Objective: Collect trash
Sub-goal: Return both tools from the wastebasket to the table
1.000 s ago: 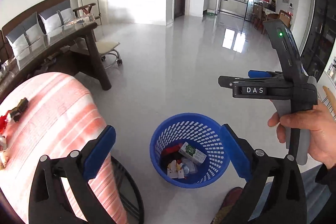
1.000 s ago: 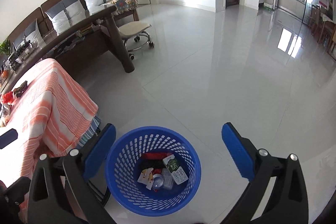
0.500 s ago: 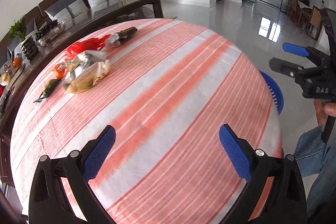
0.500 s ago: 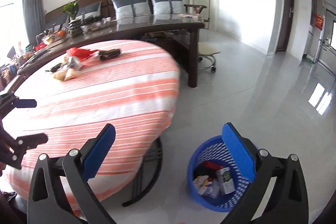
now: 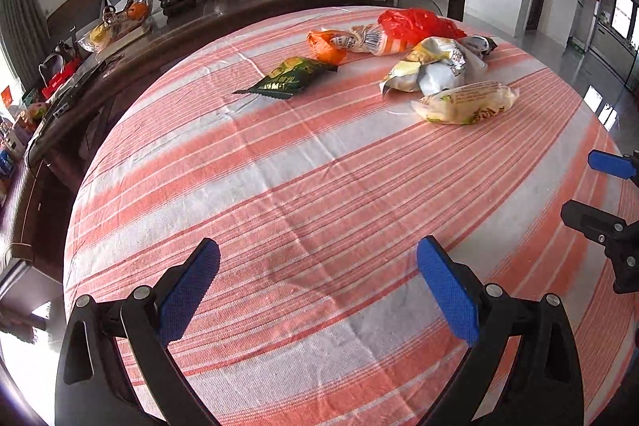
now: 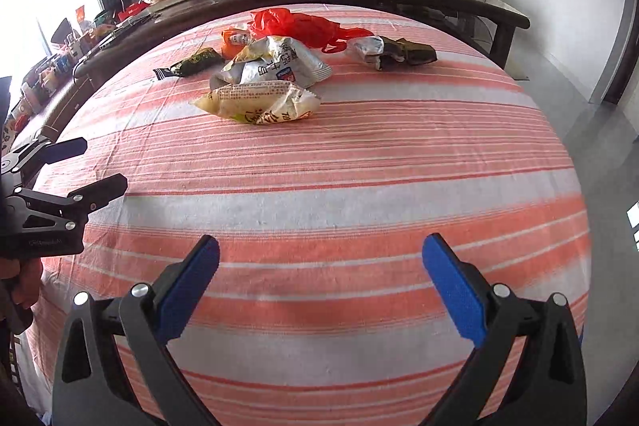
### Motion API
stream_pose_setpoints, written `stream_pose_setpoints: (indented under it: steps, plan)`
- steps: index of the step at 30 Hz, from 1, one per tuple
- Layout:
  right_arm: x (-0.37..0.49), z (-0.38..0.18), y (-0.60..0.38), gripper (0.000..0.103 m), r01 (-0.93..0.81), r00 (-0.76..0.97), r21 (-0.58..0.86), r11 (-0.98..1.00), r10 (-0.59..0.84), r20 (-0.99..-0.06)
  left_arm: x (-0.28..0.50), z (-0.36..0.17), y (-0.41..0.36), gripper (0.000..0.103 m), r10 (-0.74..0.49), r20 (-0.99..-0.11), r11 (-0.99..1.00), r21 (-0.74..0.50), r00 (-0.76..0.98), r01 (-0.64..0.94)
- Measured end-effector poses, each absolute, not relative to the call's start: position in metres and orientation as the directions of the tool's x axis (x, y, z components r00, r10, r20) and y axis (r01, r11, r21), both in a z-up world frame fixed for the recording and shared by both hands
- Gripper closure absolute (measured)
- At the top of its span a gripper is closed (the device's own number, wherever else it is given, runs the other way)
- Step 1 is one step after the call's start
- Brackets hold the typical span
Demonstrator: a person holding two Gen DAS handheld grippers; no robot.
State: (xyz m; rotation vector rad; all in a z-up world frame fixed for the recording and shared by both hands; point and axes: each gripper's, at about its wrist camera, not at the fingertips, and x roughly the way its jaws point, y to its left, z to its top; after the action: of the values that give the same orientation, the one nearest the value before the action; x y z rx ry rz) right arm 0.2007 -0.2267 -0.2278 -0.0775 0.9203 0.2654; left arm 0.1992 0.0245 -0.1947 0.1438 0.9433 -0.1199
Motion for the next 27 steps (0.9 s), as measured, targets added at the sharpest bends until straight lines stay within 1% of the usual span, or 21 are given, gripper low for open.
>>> stream_pose_setpoints:
  steps: [1,2,5,27]
  plan:
    - [0.2056,-0.2332,-0.2228,0.004,-0.256,0.557,0.035,0.966,0.177,-0.812,0.201,-0.1953,0.0313,0.004,-0.074,-0.818,0.988,0.019,0.57,0.154]
    - [0.2062,-0.2339,-0.2186,0.005,-0.251,0.561,0.025,0.968,0.167,-0.811,0.2019,-0.1964,0.0346,0.004,-0.092,-0.821,0.989,-0.008,0.563,0.151]
    - [0.2067,-0.2374,-0.2188,0.004,-0.252,0.556,0.028,0.967,0.169,-0.814,0.2011,-0.1967,0.029,0.004,-0.07,-0.822,0.989,0.018,0.566,0.148]
    - [0.2068,-0.2359,-0.2197,0.004,-0.239,0.557,0.034,0.971,0.165,-0.814,0.2011,-0.1965,0.0296,0.004,-0.077,-0.822,0.99,0.006,0.564,0.143]
